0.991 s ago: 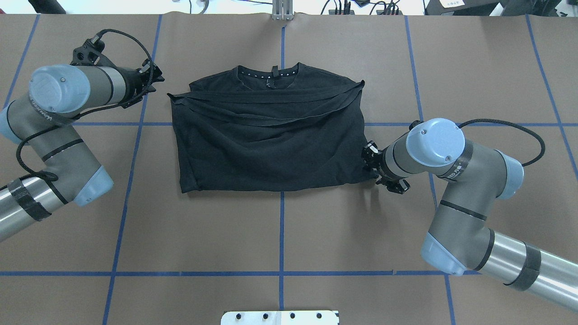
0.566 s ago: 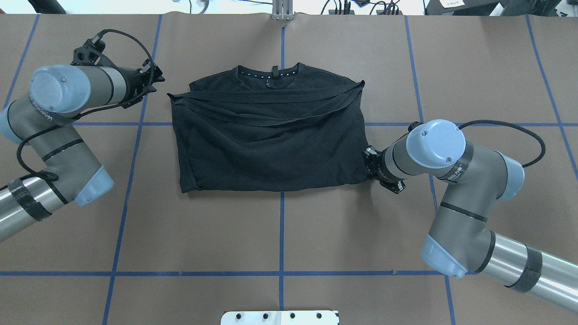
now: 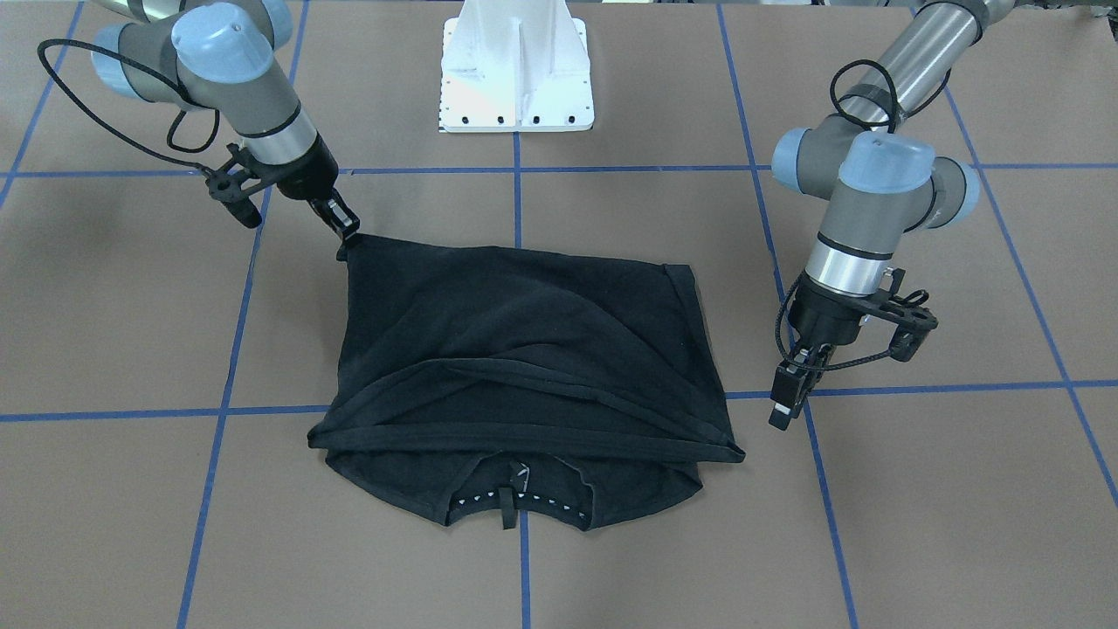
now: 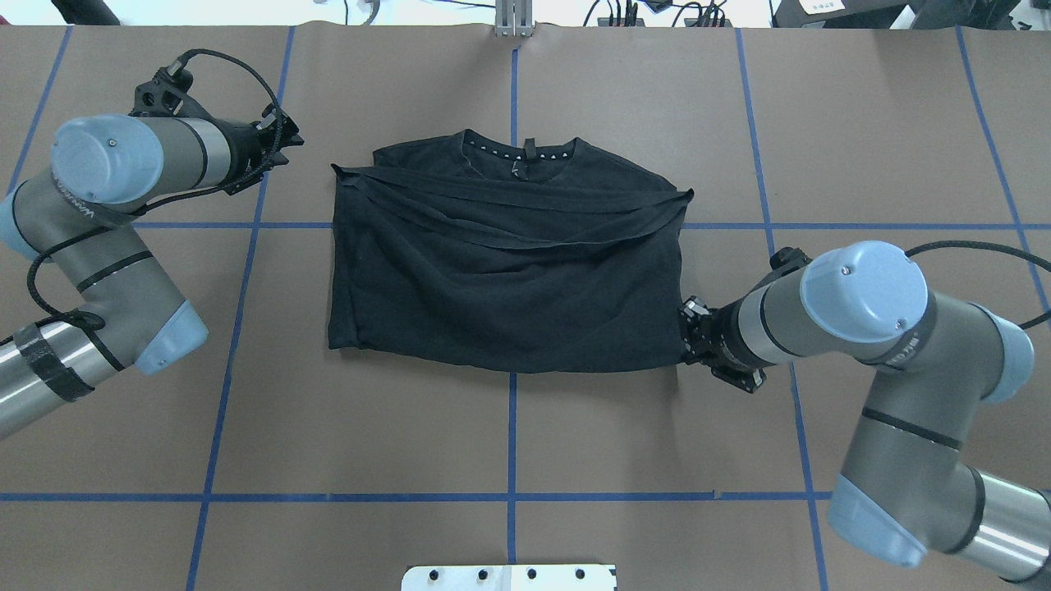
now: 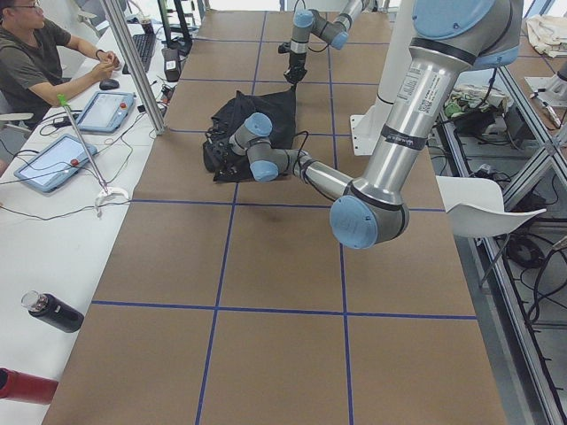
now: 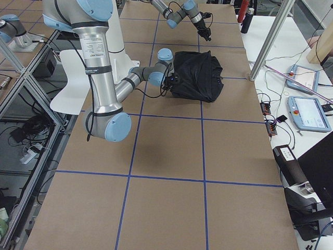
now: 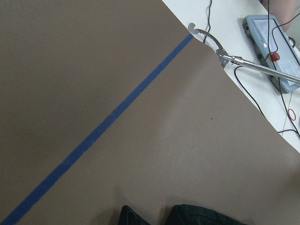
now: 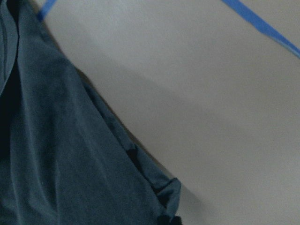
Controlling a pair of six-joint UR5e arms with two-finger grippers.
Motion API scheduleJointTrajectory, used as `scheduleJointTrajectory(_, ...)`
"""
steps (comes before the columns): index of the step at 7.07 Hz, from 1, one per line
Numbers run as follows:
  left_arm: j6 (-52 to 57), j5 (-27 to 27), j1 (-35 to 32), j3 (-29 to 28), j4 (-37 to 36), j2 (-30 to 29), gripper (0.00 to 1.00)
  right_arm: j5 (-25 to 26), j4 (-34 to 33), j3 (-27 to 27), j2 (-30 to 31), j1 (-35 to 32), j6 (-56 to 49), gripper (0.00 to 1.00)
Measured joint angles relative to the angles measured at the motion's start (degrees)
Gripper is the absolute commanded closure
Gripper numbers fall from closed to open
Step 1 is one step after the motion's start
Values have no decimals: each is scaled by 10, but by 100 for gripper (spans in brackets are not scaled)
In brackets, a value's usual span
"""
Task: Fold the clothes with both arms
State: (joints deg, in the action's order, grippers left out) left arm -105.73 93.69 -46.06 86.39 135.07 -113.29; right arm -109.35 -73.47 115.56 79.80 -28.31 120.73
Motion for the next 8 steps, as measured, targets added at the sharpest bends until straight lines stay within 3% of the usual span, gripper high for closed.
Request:
scheduleJointTrajectory(2, -3, 36, 0, 23, -2, 0, 57, -46, -5, 62, 28, 75, 11, 100)
scheduleJointTrajectory(3, -5, 53, -1, 36, -5, 0, 57, -76, -5, 85, 39, 99, 16, 19)
scheduleJointTrajectory(4, -9, 72, -1, 53, -9, 1, 57, -99, -4, 100, 44, 119, 21, 0)
scheduleJointTrajectory(7, -41, 103, 16, 101, -42, 8, 53, -118, -3, 115, 47, 126, 26, 0)
scheduleJointTrajectory(8, -46, 103, 27, 110, -55, 16, 46, -124, -3, 115, 43, 100, 25, 0)
